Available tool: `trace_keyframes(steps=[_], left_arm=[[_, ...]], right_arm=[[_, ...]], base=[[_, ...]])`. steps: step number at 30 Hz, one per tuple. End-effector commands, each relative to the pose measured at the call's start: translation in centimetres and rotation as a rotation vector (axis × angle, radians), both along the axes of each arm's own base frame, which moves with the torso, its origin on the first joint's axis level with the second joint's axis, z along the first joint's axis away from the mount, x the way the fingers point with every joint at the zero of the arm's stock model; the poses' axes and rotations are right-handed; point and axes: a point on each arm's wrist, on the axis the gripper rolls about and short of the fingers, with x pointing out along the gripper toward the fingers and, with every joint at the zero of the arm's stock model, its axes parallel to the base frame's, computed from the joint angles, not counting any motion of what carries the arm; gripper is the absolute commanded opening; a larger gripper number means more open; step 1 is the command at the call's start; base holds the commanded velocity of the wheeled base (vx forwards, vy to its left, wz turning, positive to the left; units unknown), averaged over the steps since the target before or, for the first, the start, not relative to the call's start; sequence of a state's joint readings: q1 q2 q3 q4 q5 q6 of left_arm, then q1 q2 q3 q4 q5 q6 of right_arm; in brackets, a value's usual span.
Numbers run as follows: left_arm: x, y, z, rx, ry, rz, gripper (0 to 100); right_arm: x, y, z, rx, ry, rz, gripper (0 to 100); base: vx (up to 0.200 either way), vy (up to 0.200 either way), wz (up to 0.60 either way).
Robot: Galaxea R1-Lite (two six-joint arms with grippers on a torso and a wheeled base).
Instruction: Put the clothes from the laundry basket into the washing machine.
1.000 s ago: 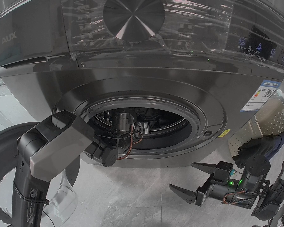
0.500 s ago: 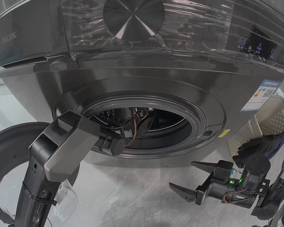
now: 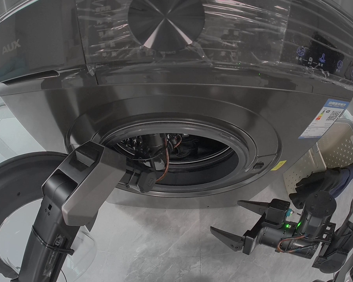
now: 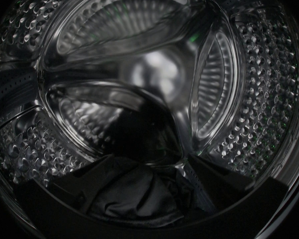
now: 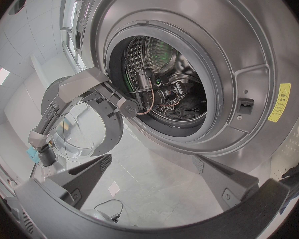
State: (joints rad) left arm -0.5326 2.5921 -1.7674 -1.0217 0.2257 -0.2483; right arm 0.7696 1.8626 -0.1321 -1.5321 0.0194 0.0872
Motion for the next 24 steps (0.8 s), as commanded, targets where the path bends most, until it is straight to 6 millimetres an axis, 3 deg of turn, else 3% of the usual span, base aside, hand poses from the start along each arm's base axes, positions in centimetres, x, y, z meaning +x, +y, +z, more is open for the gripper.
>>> trace_keyframes(steps=[1, 5, 13, 18, 19, 24], left_arm=[[-1.8, 0.3, 0.1, 0.053, 0.087, -0.018, 100], [-3.6, 0.1, -0.1, 0.115, 0.192, -0.069, 100], [-3.2, 0.0, -2.5, 0.146, 0.226, -0.067, 100], [-4.3, -0.1, -2.3, 0.148, 0.216, -0.084, 100], [-5.9, -0.6, -1.4, 0.165, 0.212, -0.112, 100], [-10.1, -0.9, -0.4, 0.24, 0.171, -0.179, 100]], right_arm=[[0.0, 0.0, 0.0, -0.001, 0.001, 0.003, 100], [-0.1, 0.1, -0.1, -0.002, 0.002, 0.004, 100], [-0.1, 0.1, 0.0, -0.001, 0.001, 0.004, 100], [0.0, -0.1, 0.0, -0.001, 0.002, -0.002, 100], [0.0, -0.2, -0.1, -0.006, 0.007, -0.004, 100], [-0.3, -0.2, -0.1, -0.007, 0.01, 0.002, 100]], base=[[0.0, 0.0, 0.0], [0.0, 0.0, 0.0], [0.0, 0.0, 0.0], [0.0, 0.0, 0.0], [0.0, 0.0, 0.0], [0.0, 0.0, 0.0]])
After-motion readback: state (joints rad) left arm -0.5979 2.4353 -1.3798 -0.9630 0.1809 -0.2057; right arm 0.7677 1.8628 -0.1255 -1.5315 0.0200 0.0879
